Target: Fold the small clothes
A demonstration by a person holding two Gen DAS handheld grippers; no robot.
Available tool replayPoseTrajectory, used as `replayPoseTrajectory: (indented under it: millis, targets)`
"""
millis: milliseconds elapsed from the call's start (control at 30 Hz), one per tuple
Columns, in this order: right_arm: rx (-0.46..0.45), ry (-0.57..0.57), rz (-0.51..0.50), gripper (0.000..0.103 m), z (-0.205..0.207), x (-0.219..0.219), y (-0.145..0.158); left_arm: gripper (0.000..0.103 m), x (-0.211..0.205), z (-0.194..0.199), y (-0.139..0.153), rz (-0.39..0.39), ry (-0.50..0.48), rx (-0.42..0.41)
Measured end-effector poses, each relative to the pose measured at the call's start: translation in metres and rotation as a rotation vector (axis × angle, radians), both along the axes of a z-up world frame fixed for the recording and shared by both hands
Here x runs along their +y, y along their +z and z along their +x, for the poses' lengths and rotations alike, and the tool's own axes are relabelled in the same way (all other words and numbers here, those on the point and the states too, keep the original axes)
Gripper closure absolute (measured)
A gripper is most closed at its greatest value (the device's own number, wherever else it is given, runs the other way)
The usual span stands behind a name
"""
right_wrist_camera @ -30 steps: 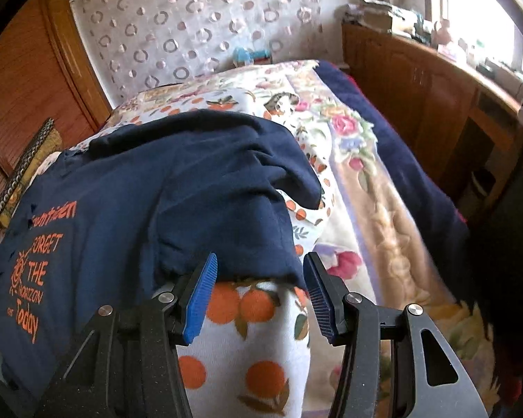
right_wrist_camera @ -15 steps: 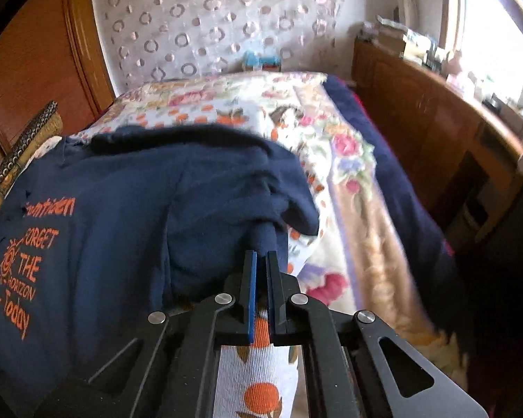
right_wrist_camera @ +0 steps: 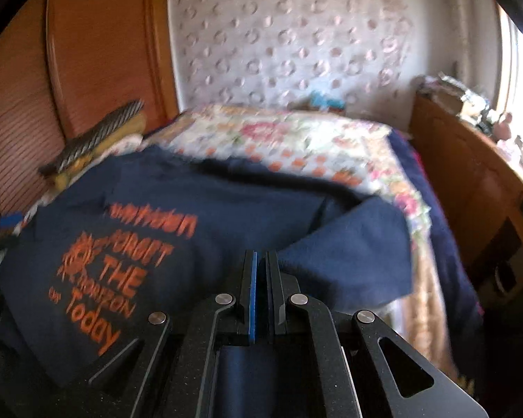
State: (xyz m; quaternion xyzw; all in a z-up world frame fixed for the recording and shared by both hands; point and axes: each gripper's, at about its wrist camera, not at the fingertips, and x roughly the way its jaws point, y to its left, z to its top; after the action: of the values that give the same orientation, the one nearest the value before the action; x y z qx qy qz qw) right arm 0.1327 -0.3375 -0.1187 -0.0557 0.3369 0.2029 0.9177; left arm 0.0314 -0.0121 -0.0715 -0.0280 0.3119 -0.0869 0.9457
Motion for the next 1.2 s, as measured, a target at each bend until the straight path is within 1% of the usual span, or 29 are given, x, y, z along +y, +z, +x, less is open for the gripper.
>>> replayPoseTrajectory:
  millis: [100,167,233,267,300,333,367,400,467,533,633,733,867,1000,1033,1100,1133,1167,1200]
  targets:
    - [0.04,0.004,-0.006,0.099,0.0,-0.003,-0.019,0.025,0.0,-0.002,0.003,-0.005,0.003,-0.01]
    - [0.055,-0.002,-0.001,0.099,0.0,-0.009,-0.021,0.025,0.001,-0.002,0.004,-0.008,0.004,-0.014]
    - [0.046,-0.017,-0.006,0.099,0.002,-0.013,-0.018,0.025,0.001,-0.003,0.006,-0.009,0.006,-0.018]
    - [0.044,-0.024,-0.008,0.09,0.002,-0.013,-0.013,0.025,0.001,-0.003,0.006,-0.011,0.007,-0.02]
    - [0.039,-0.034,-0.01,0.078,-0.003,-0.013,-0.006,0.025,0.001,-0.003,0.007,-0.013,0.007,-0.02]
    - [0.029,-0.045,-0.009,0.071,-0.006,-0.014,-0.001,0.025,0.001,-0.003,0.007,-0.013,0.007,-0.02]
    - [0.016,-0.053,-0.003,0.056,-0.01,-0.016,0.002,0.025,0.001,-0.003,0.007,-0.01,0.007,-0.019]
    - [-0.001,-0.06,0.004,0.052,-0.015,-0.016,0.006,0.025,0.001,-0.003,0.007,-0.01,0.007,-0.019]
    - [-0.035,-0.077,0.016,0.052,-0.019,-0.022,0.015,0.025,0.001,-0.003,0.007,-0.01,0.006,-0.019]
    - [-0.05,-0.116,0.019,0.052,-0.018,-0.036,0.019,0.025,0.001,-0.003,0.007,-0.012,0.006,-0.019]
    - [-0.033,-0.185,0.011,0.052,-0.003,-0.048,0.005,0.025,0.0,-0.003,0.007,-0.011,0.006,-0.016]
    - [0.022,-0.264,-0.017,0.052,0.022,-0.062,-0.014,0.025,-0.001,-0.002,0.007,-0.008,-0.001,-0.011]
    - [0.108,-0.333,0.011,0.052,0.053,-0.086,-0.035,0.025,-0.002,-0.001,0.007,-0.005,-0.005,-0.008]
    - [0.175,-0.339,0.058,0.052,0.069,-0.094,-0.043,0.025,-0.002,-0.001,0.006,-0.004,-0.005,-0.005]
    - [0.2,-0.332,0.074,0.052,0.072,-0.096,-0.045,0.025,-0.003,-0.001,0.006,-0.005,-0.005,-0.004]
    - [0.219,-0.311,0.112,0.052,0.076,-0.098,-0.046,0.025,-0.002,-0.001,0.004,-0.007,-0.006,-0.002]
    - [0.22,-0.307,0.117,0.054,0.075,-0.098,-0.046,0.025,-0.003,-0.001,0.004,-0.006,-0.005,0.0]
    - [0.216,-0.292,0.122,0.065,0.076,-0.099,-0.043,0.025,-0.001,-0.001,0.002,-0.006,-0.005,0.002]
    - [0.204,-0.28,0.118,0.081,0.075,-0.1,-0.04,0.025,0.0,-0.001,0.002,-0.007,-0.005,0.003]
